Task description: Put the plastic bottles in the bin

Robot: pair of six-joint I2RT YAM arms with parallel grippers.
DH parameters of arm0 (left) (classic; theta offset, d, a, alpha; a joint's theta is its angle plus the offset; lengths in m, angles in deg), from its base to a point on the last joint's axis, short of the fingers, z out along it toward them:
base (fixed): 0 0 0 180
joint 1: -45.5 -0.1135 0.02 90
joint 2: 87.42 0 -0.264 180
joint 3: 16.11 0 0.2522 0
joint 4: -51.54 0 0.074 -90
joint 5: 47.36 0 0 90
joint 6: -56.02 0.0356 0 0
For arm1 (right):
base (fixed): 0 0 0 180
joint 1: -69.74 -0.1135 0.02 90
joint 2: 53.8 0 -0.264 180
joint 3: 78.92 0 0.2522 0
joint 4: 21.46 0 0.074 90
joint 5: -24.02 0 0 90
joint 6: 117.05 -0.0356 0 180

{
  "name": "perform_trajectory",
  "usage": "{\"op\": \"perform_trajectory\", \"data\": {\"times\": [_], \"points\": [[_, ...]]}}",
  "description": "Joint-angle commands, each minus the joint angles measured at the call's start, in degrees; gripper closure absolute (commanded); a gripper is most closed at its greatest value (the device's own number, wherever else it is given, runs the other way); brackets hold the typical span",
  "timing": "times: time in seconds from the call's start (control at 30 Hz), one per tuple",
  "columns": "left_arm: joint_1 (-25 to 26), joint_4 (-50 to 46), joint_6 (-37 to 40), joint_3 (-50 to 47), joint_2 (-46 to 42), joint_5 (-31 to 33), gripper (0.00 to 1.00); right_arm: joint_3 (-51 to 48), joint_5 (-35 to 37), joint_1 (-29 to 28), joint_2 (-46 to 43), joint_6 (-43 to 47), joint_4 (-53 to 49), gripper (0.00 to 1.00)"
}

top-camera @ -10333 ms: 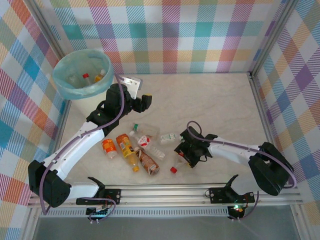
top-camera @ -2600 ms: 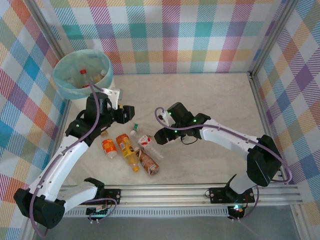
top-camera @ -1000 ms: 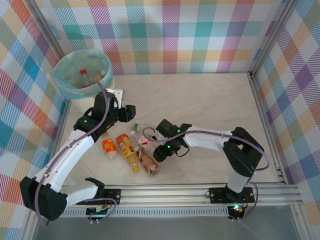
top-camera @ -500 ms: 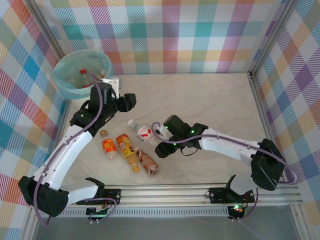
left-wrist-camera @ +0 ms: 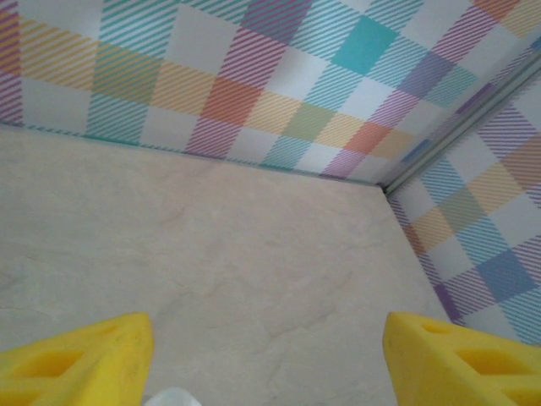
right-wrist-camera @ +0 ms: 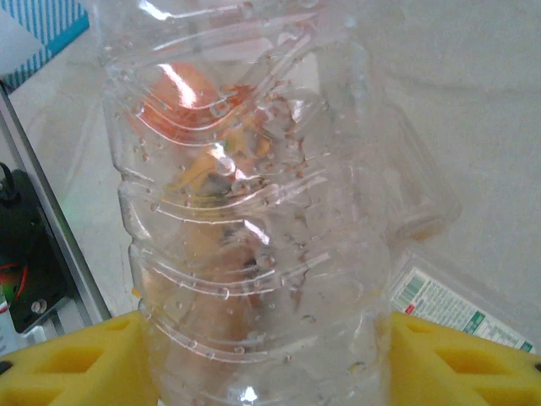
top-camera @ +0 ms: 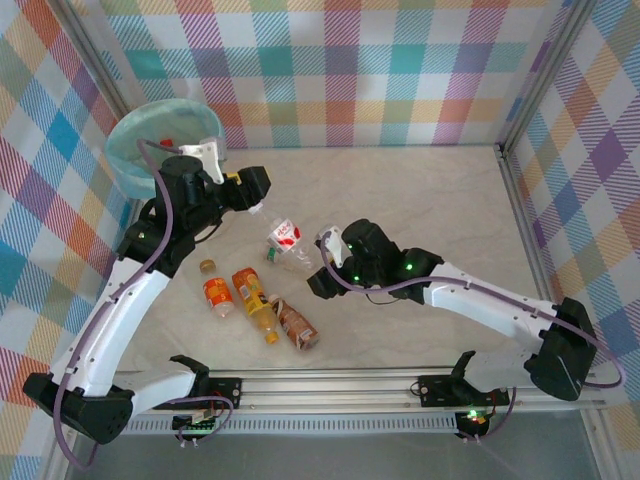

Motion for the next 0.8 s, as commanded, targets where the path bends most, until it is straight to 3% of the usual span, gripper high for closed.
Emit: {"op": "perform_trajectory", "data": {"times": [0.0, 0.23, 0.5, 0.67, 0.77], "points": [[0.38, 1.10, -2.92, 2.55, 0.31, -3.42, 0.27, 2.33, 1.13, -0.23, -1.73, 1.04, 5.27, 0.38], [0.29, 1.30, -4.32, 3.17, -0.42, -3.20, 0.26, 2.13, 2.80, -0.10, -3.30, 0.51, 10.01, 0.40], [0.16, 1.47, -4.87, 3.86, 0.57, -7.12, 0.30, 2.40, 2.07, -0.10, -4.14, 1.48, 13.45, 0.40], [0.25, 2.27, -5.19, 4.23, 1.85, -12.17, 0.38, 2.44, 1.97, -0.06, -4.12, 1.67, 14.79, 0.40], [0.29, 1.75, -4.98, 4.51, 2.50, -12.25, 0.49, 2.40, 1.56, -0.10, -3.90, 1.55, 15.20, 0.40]]}}
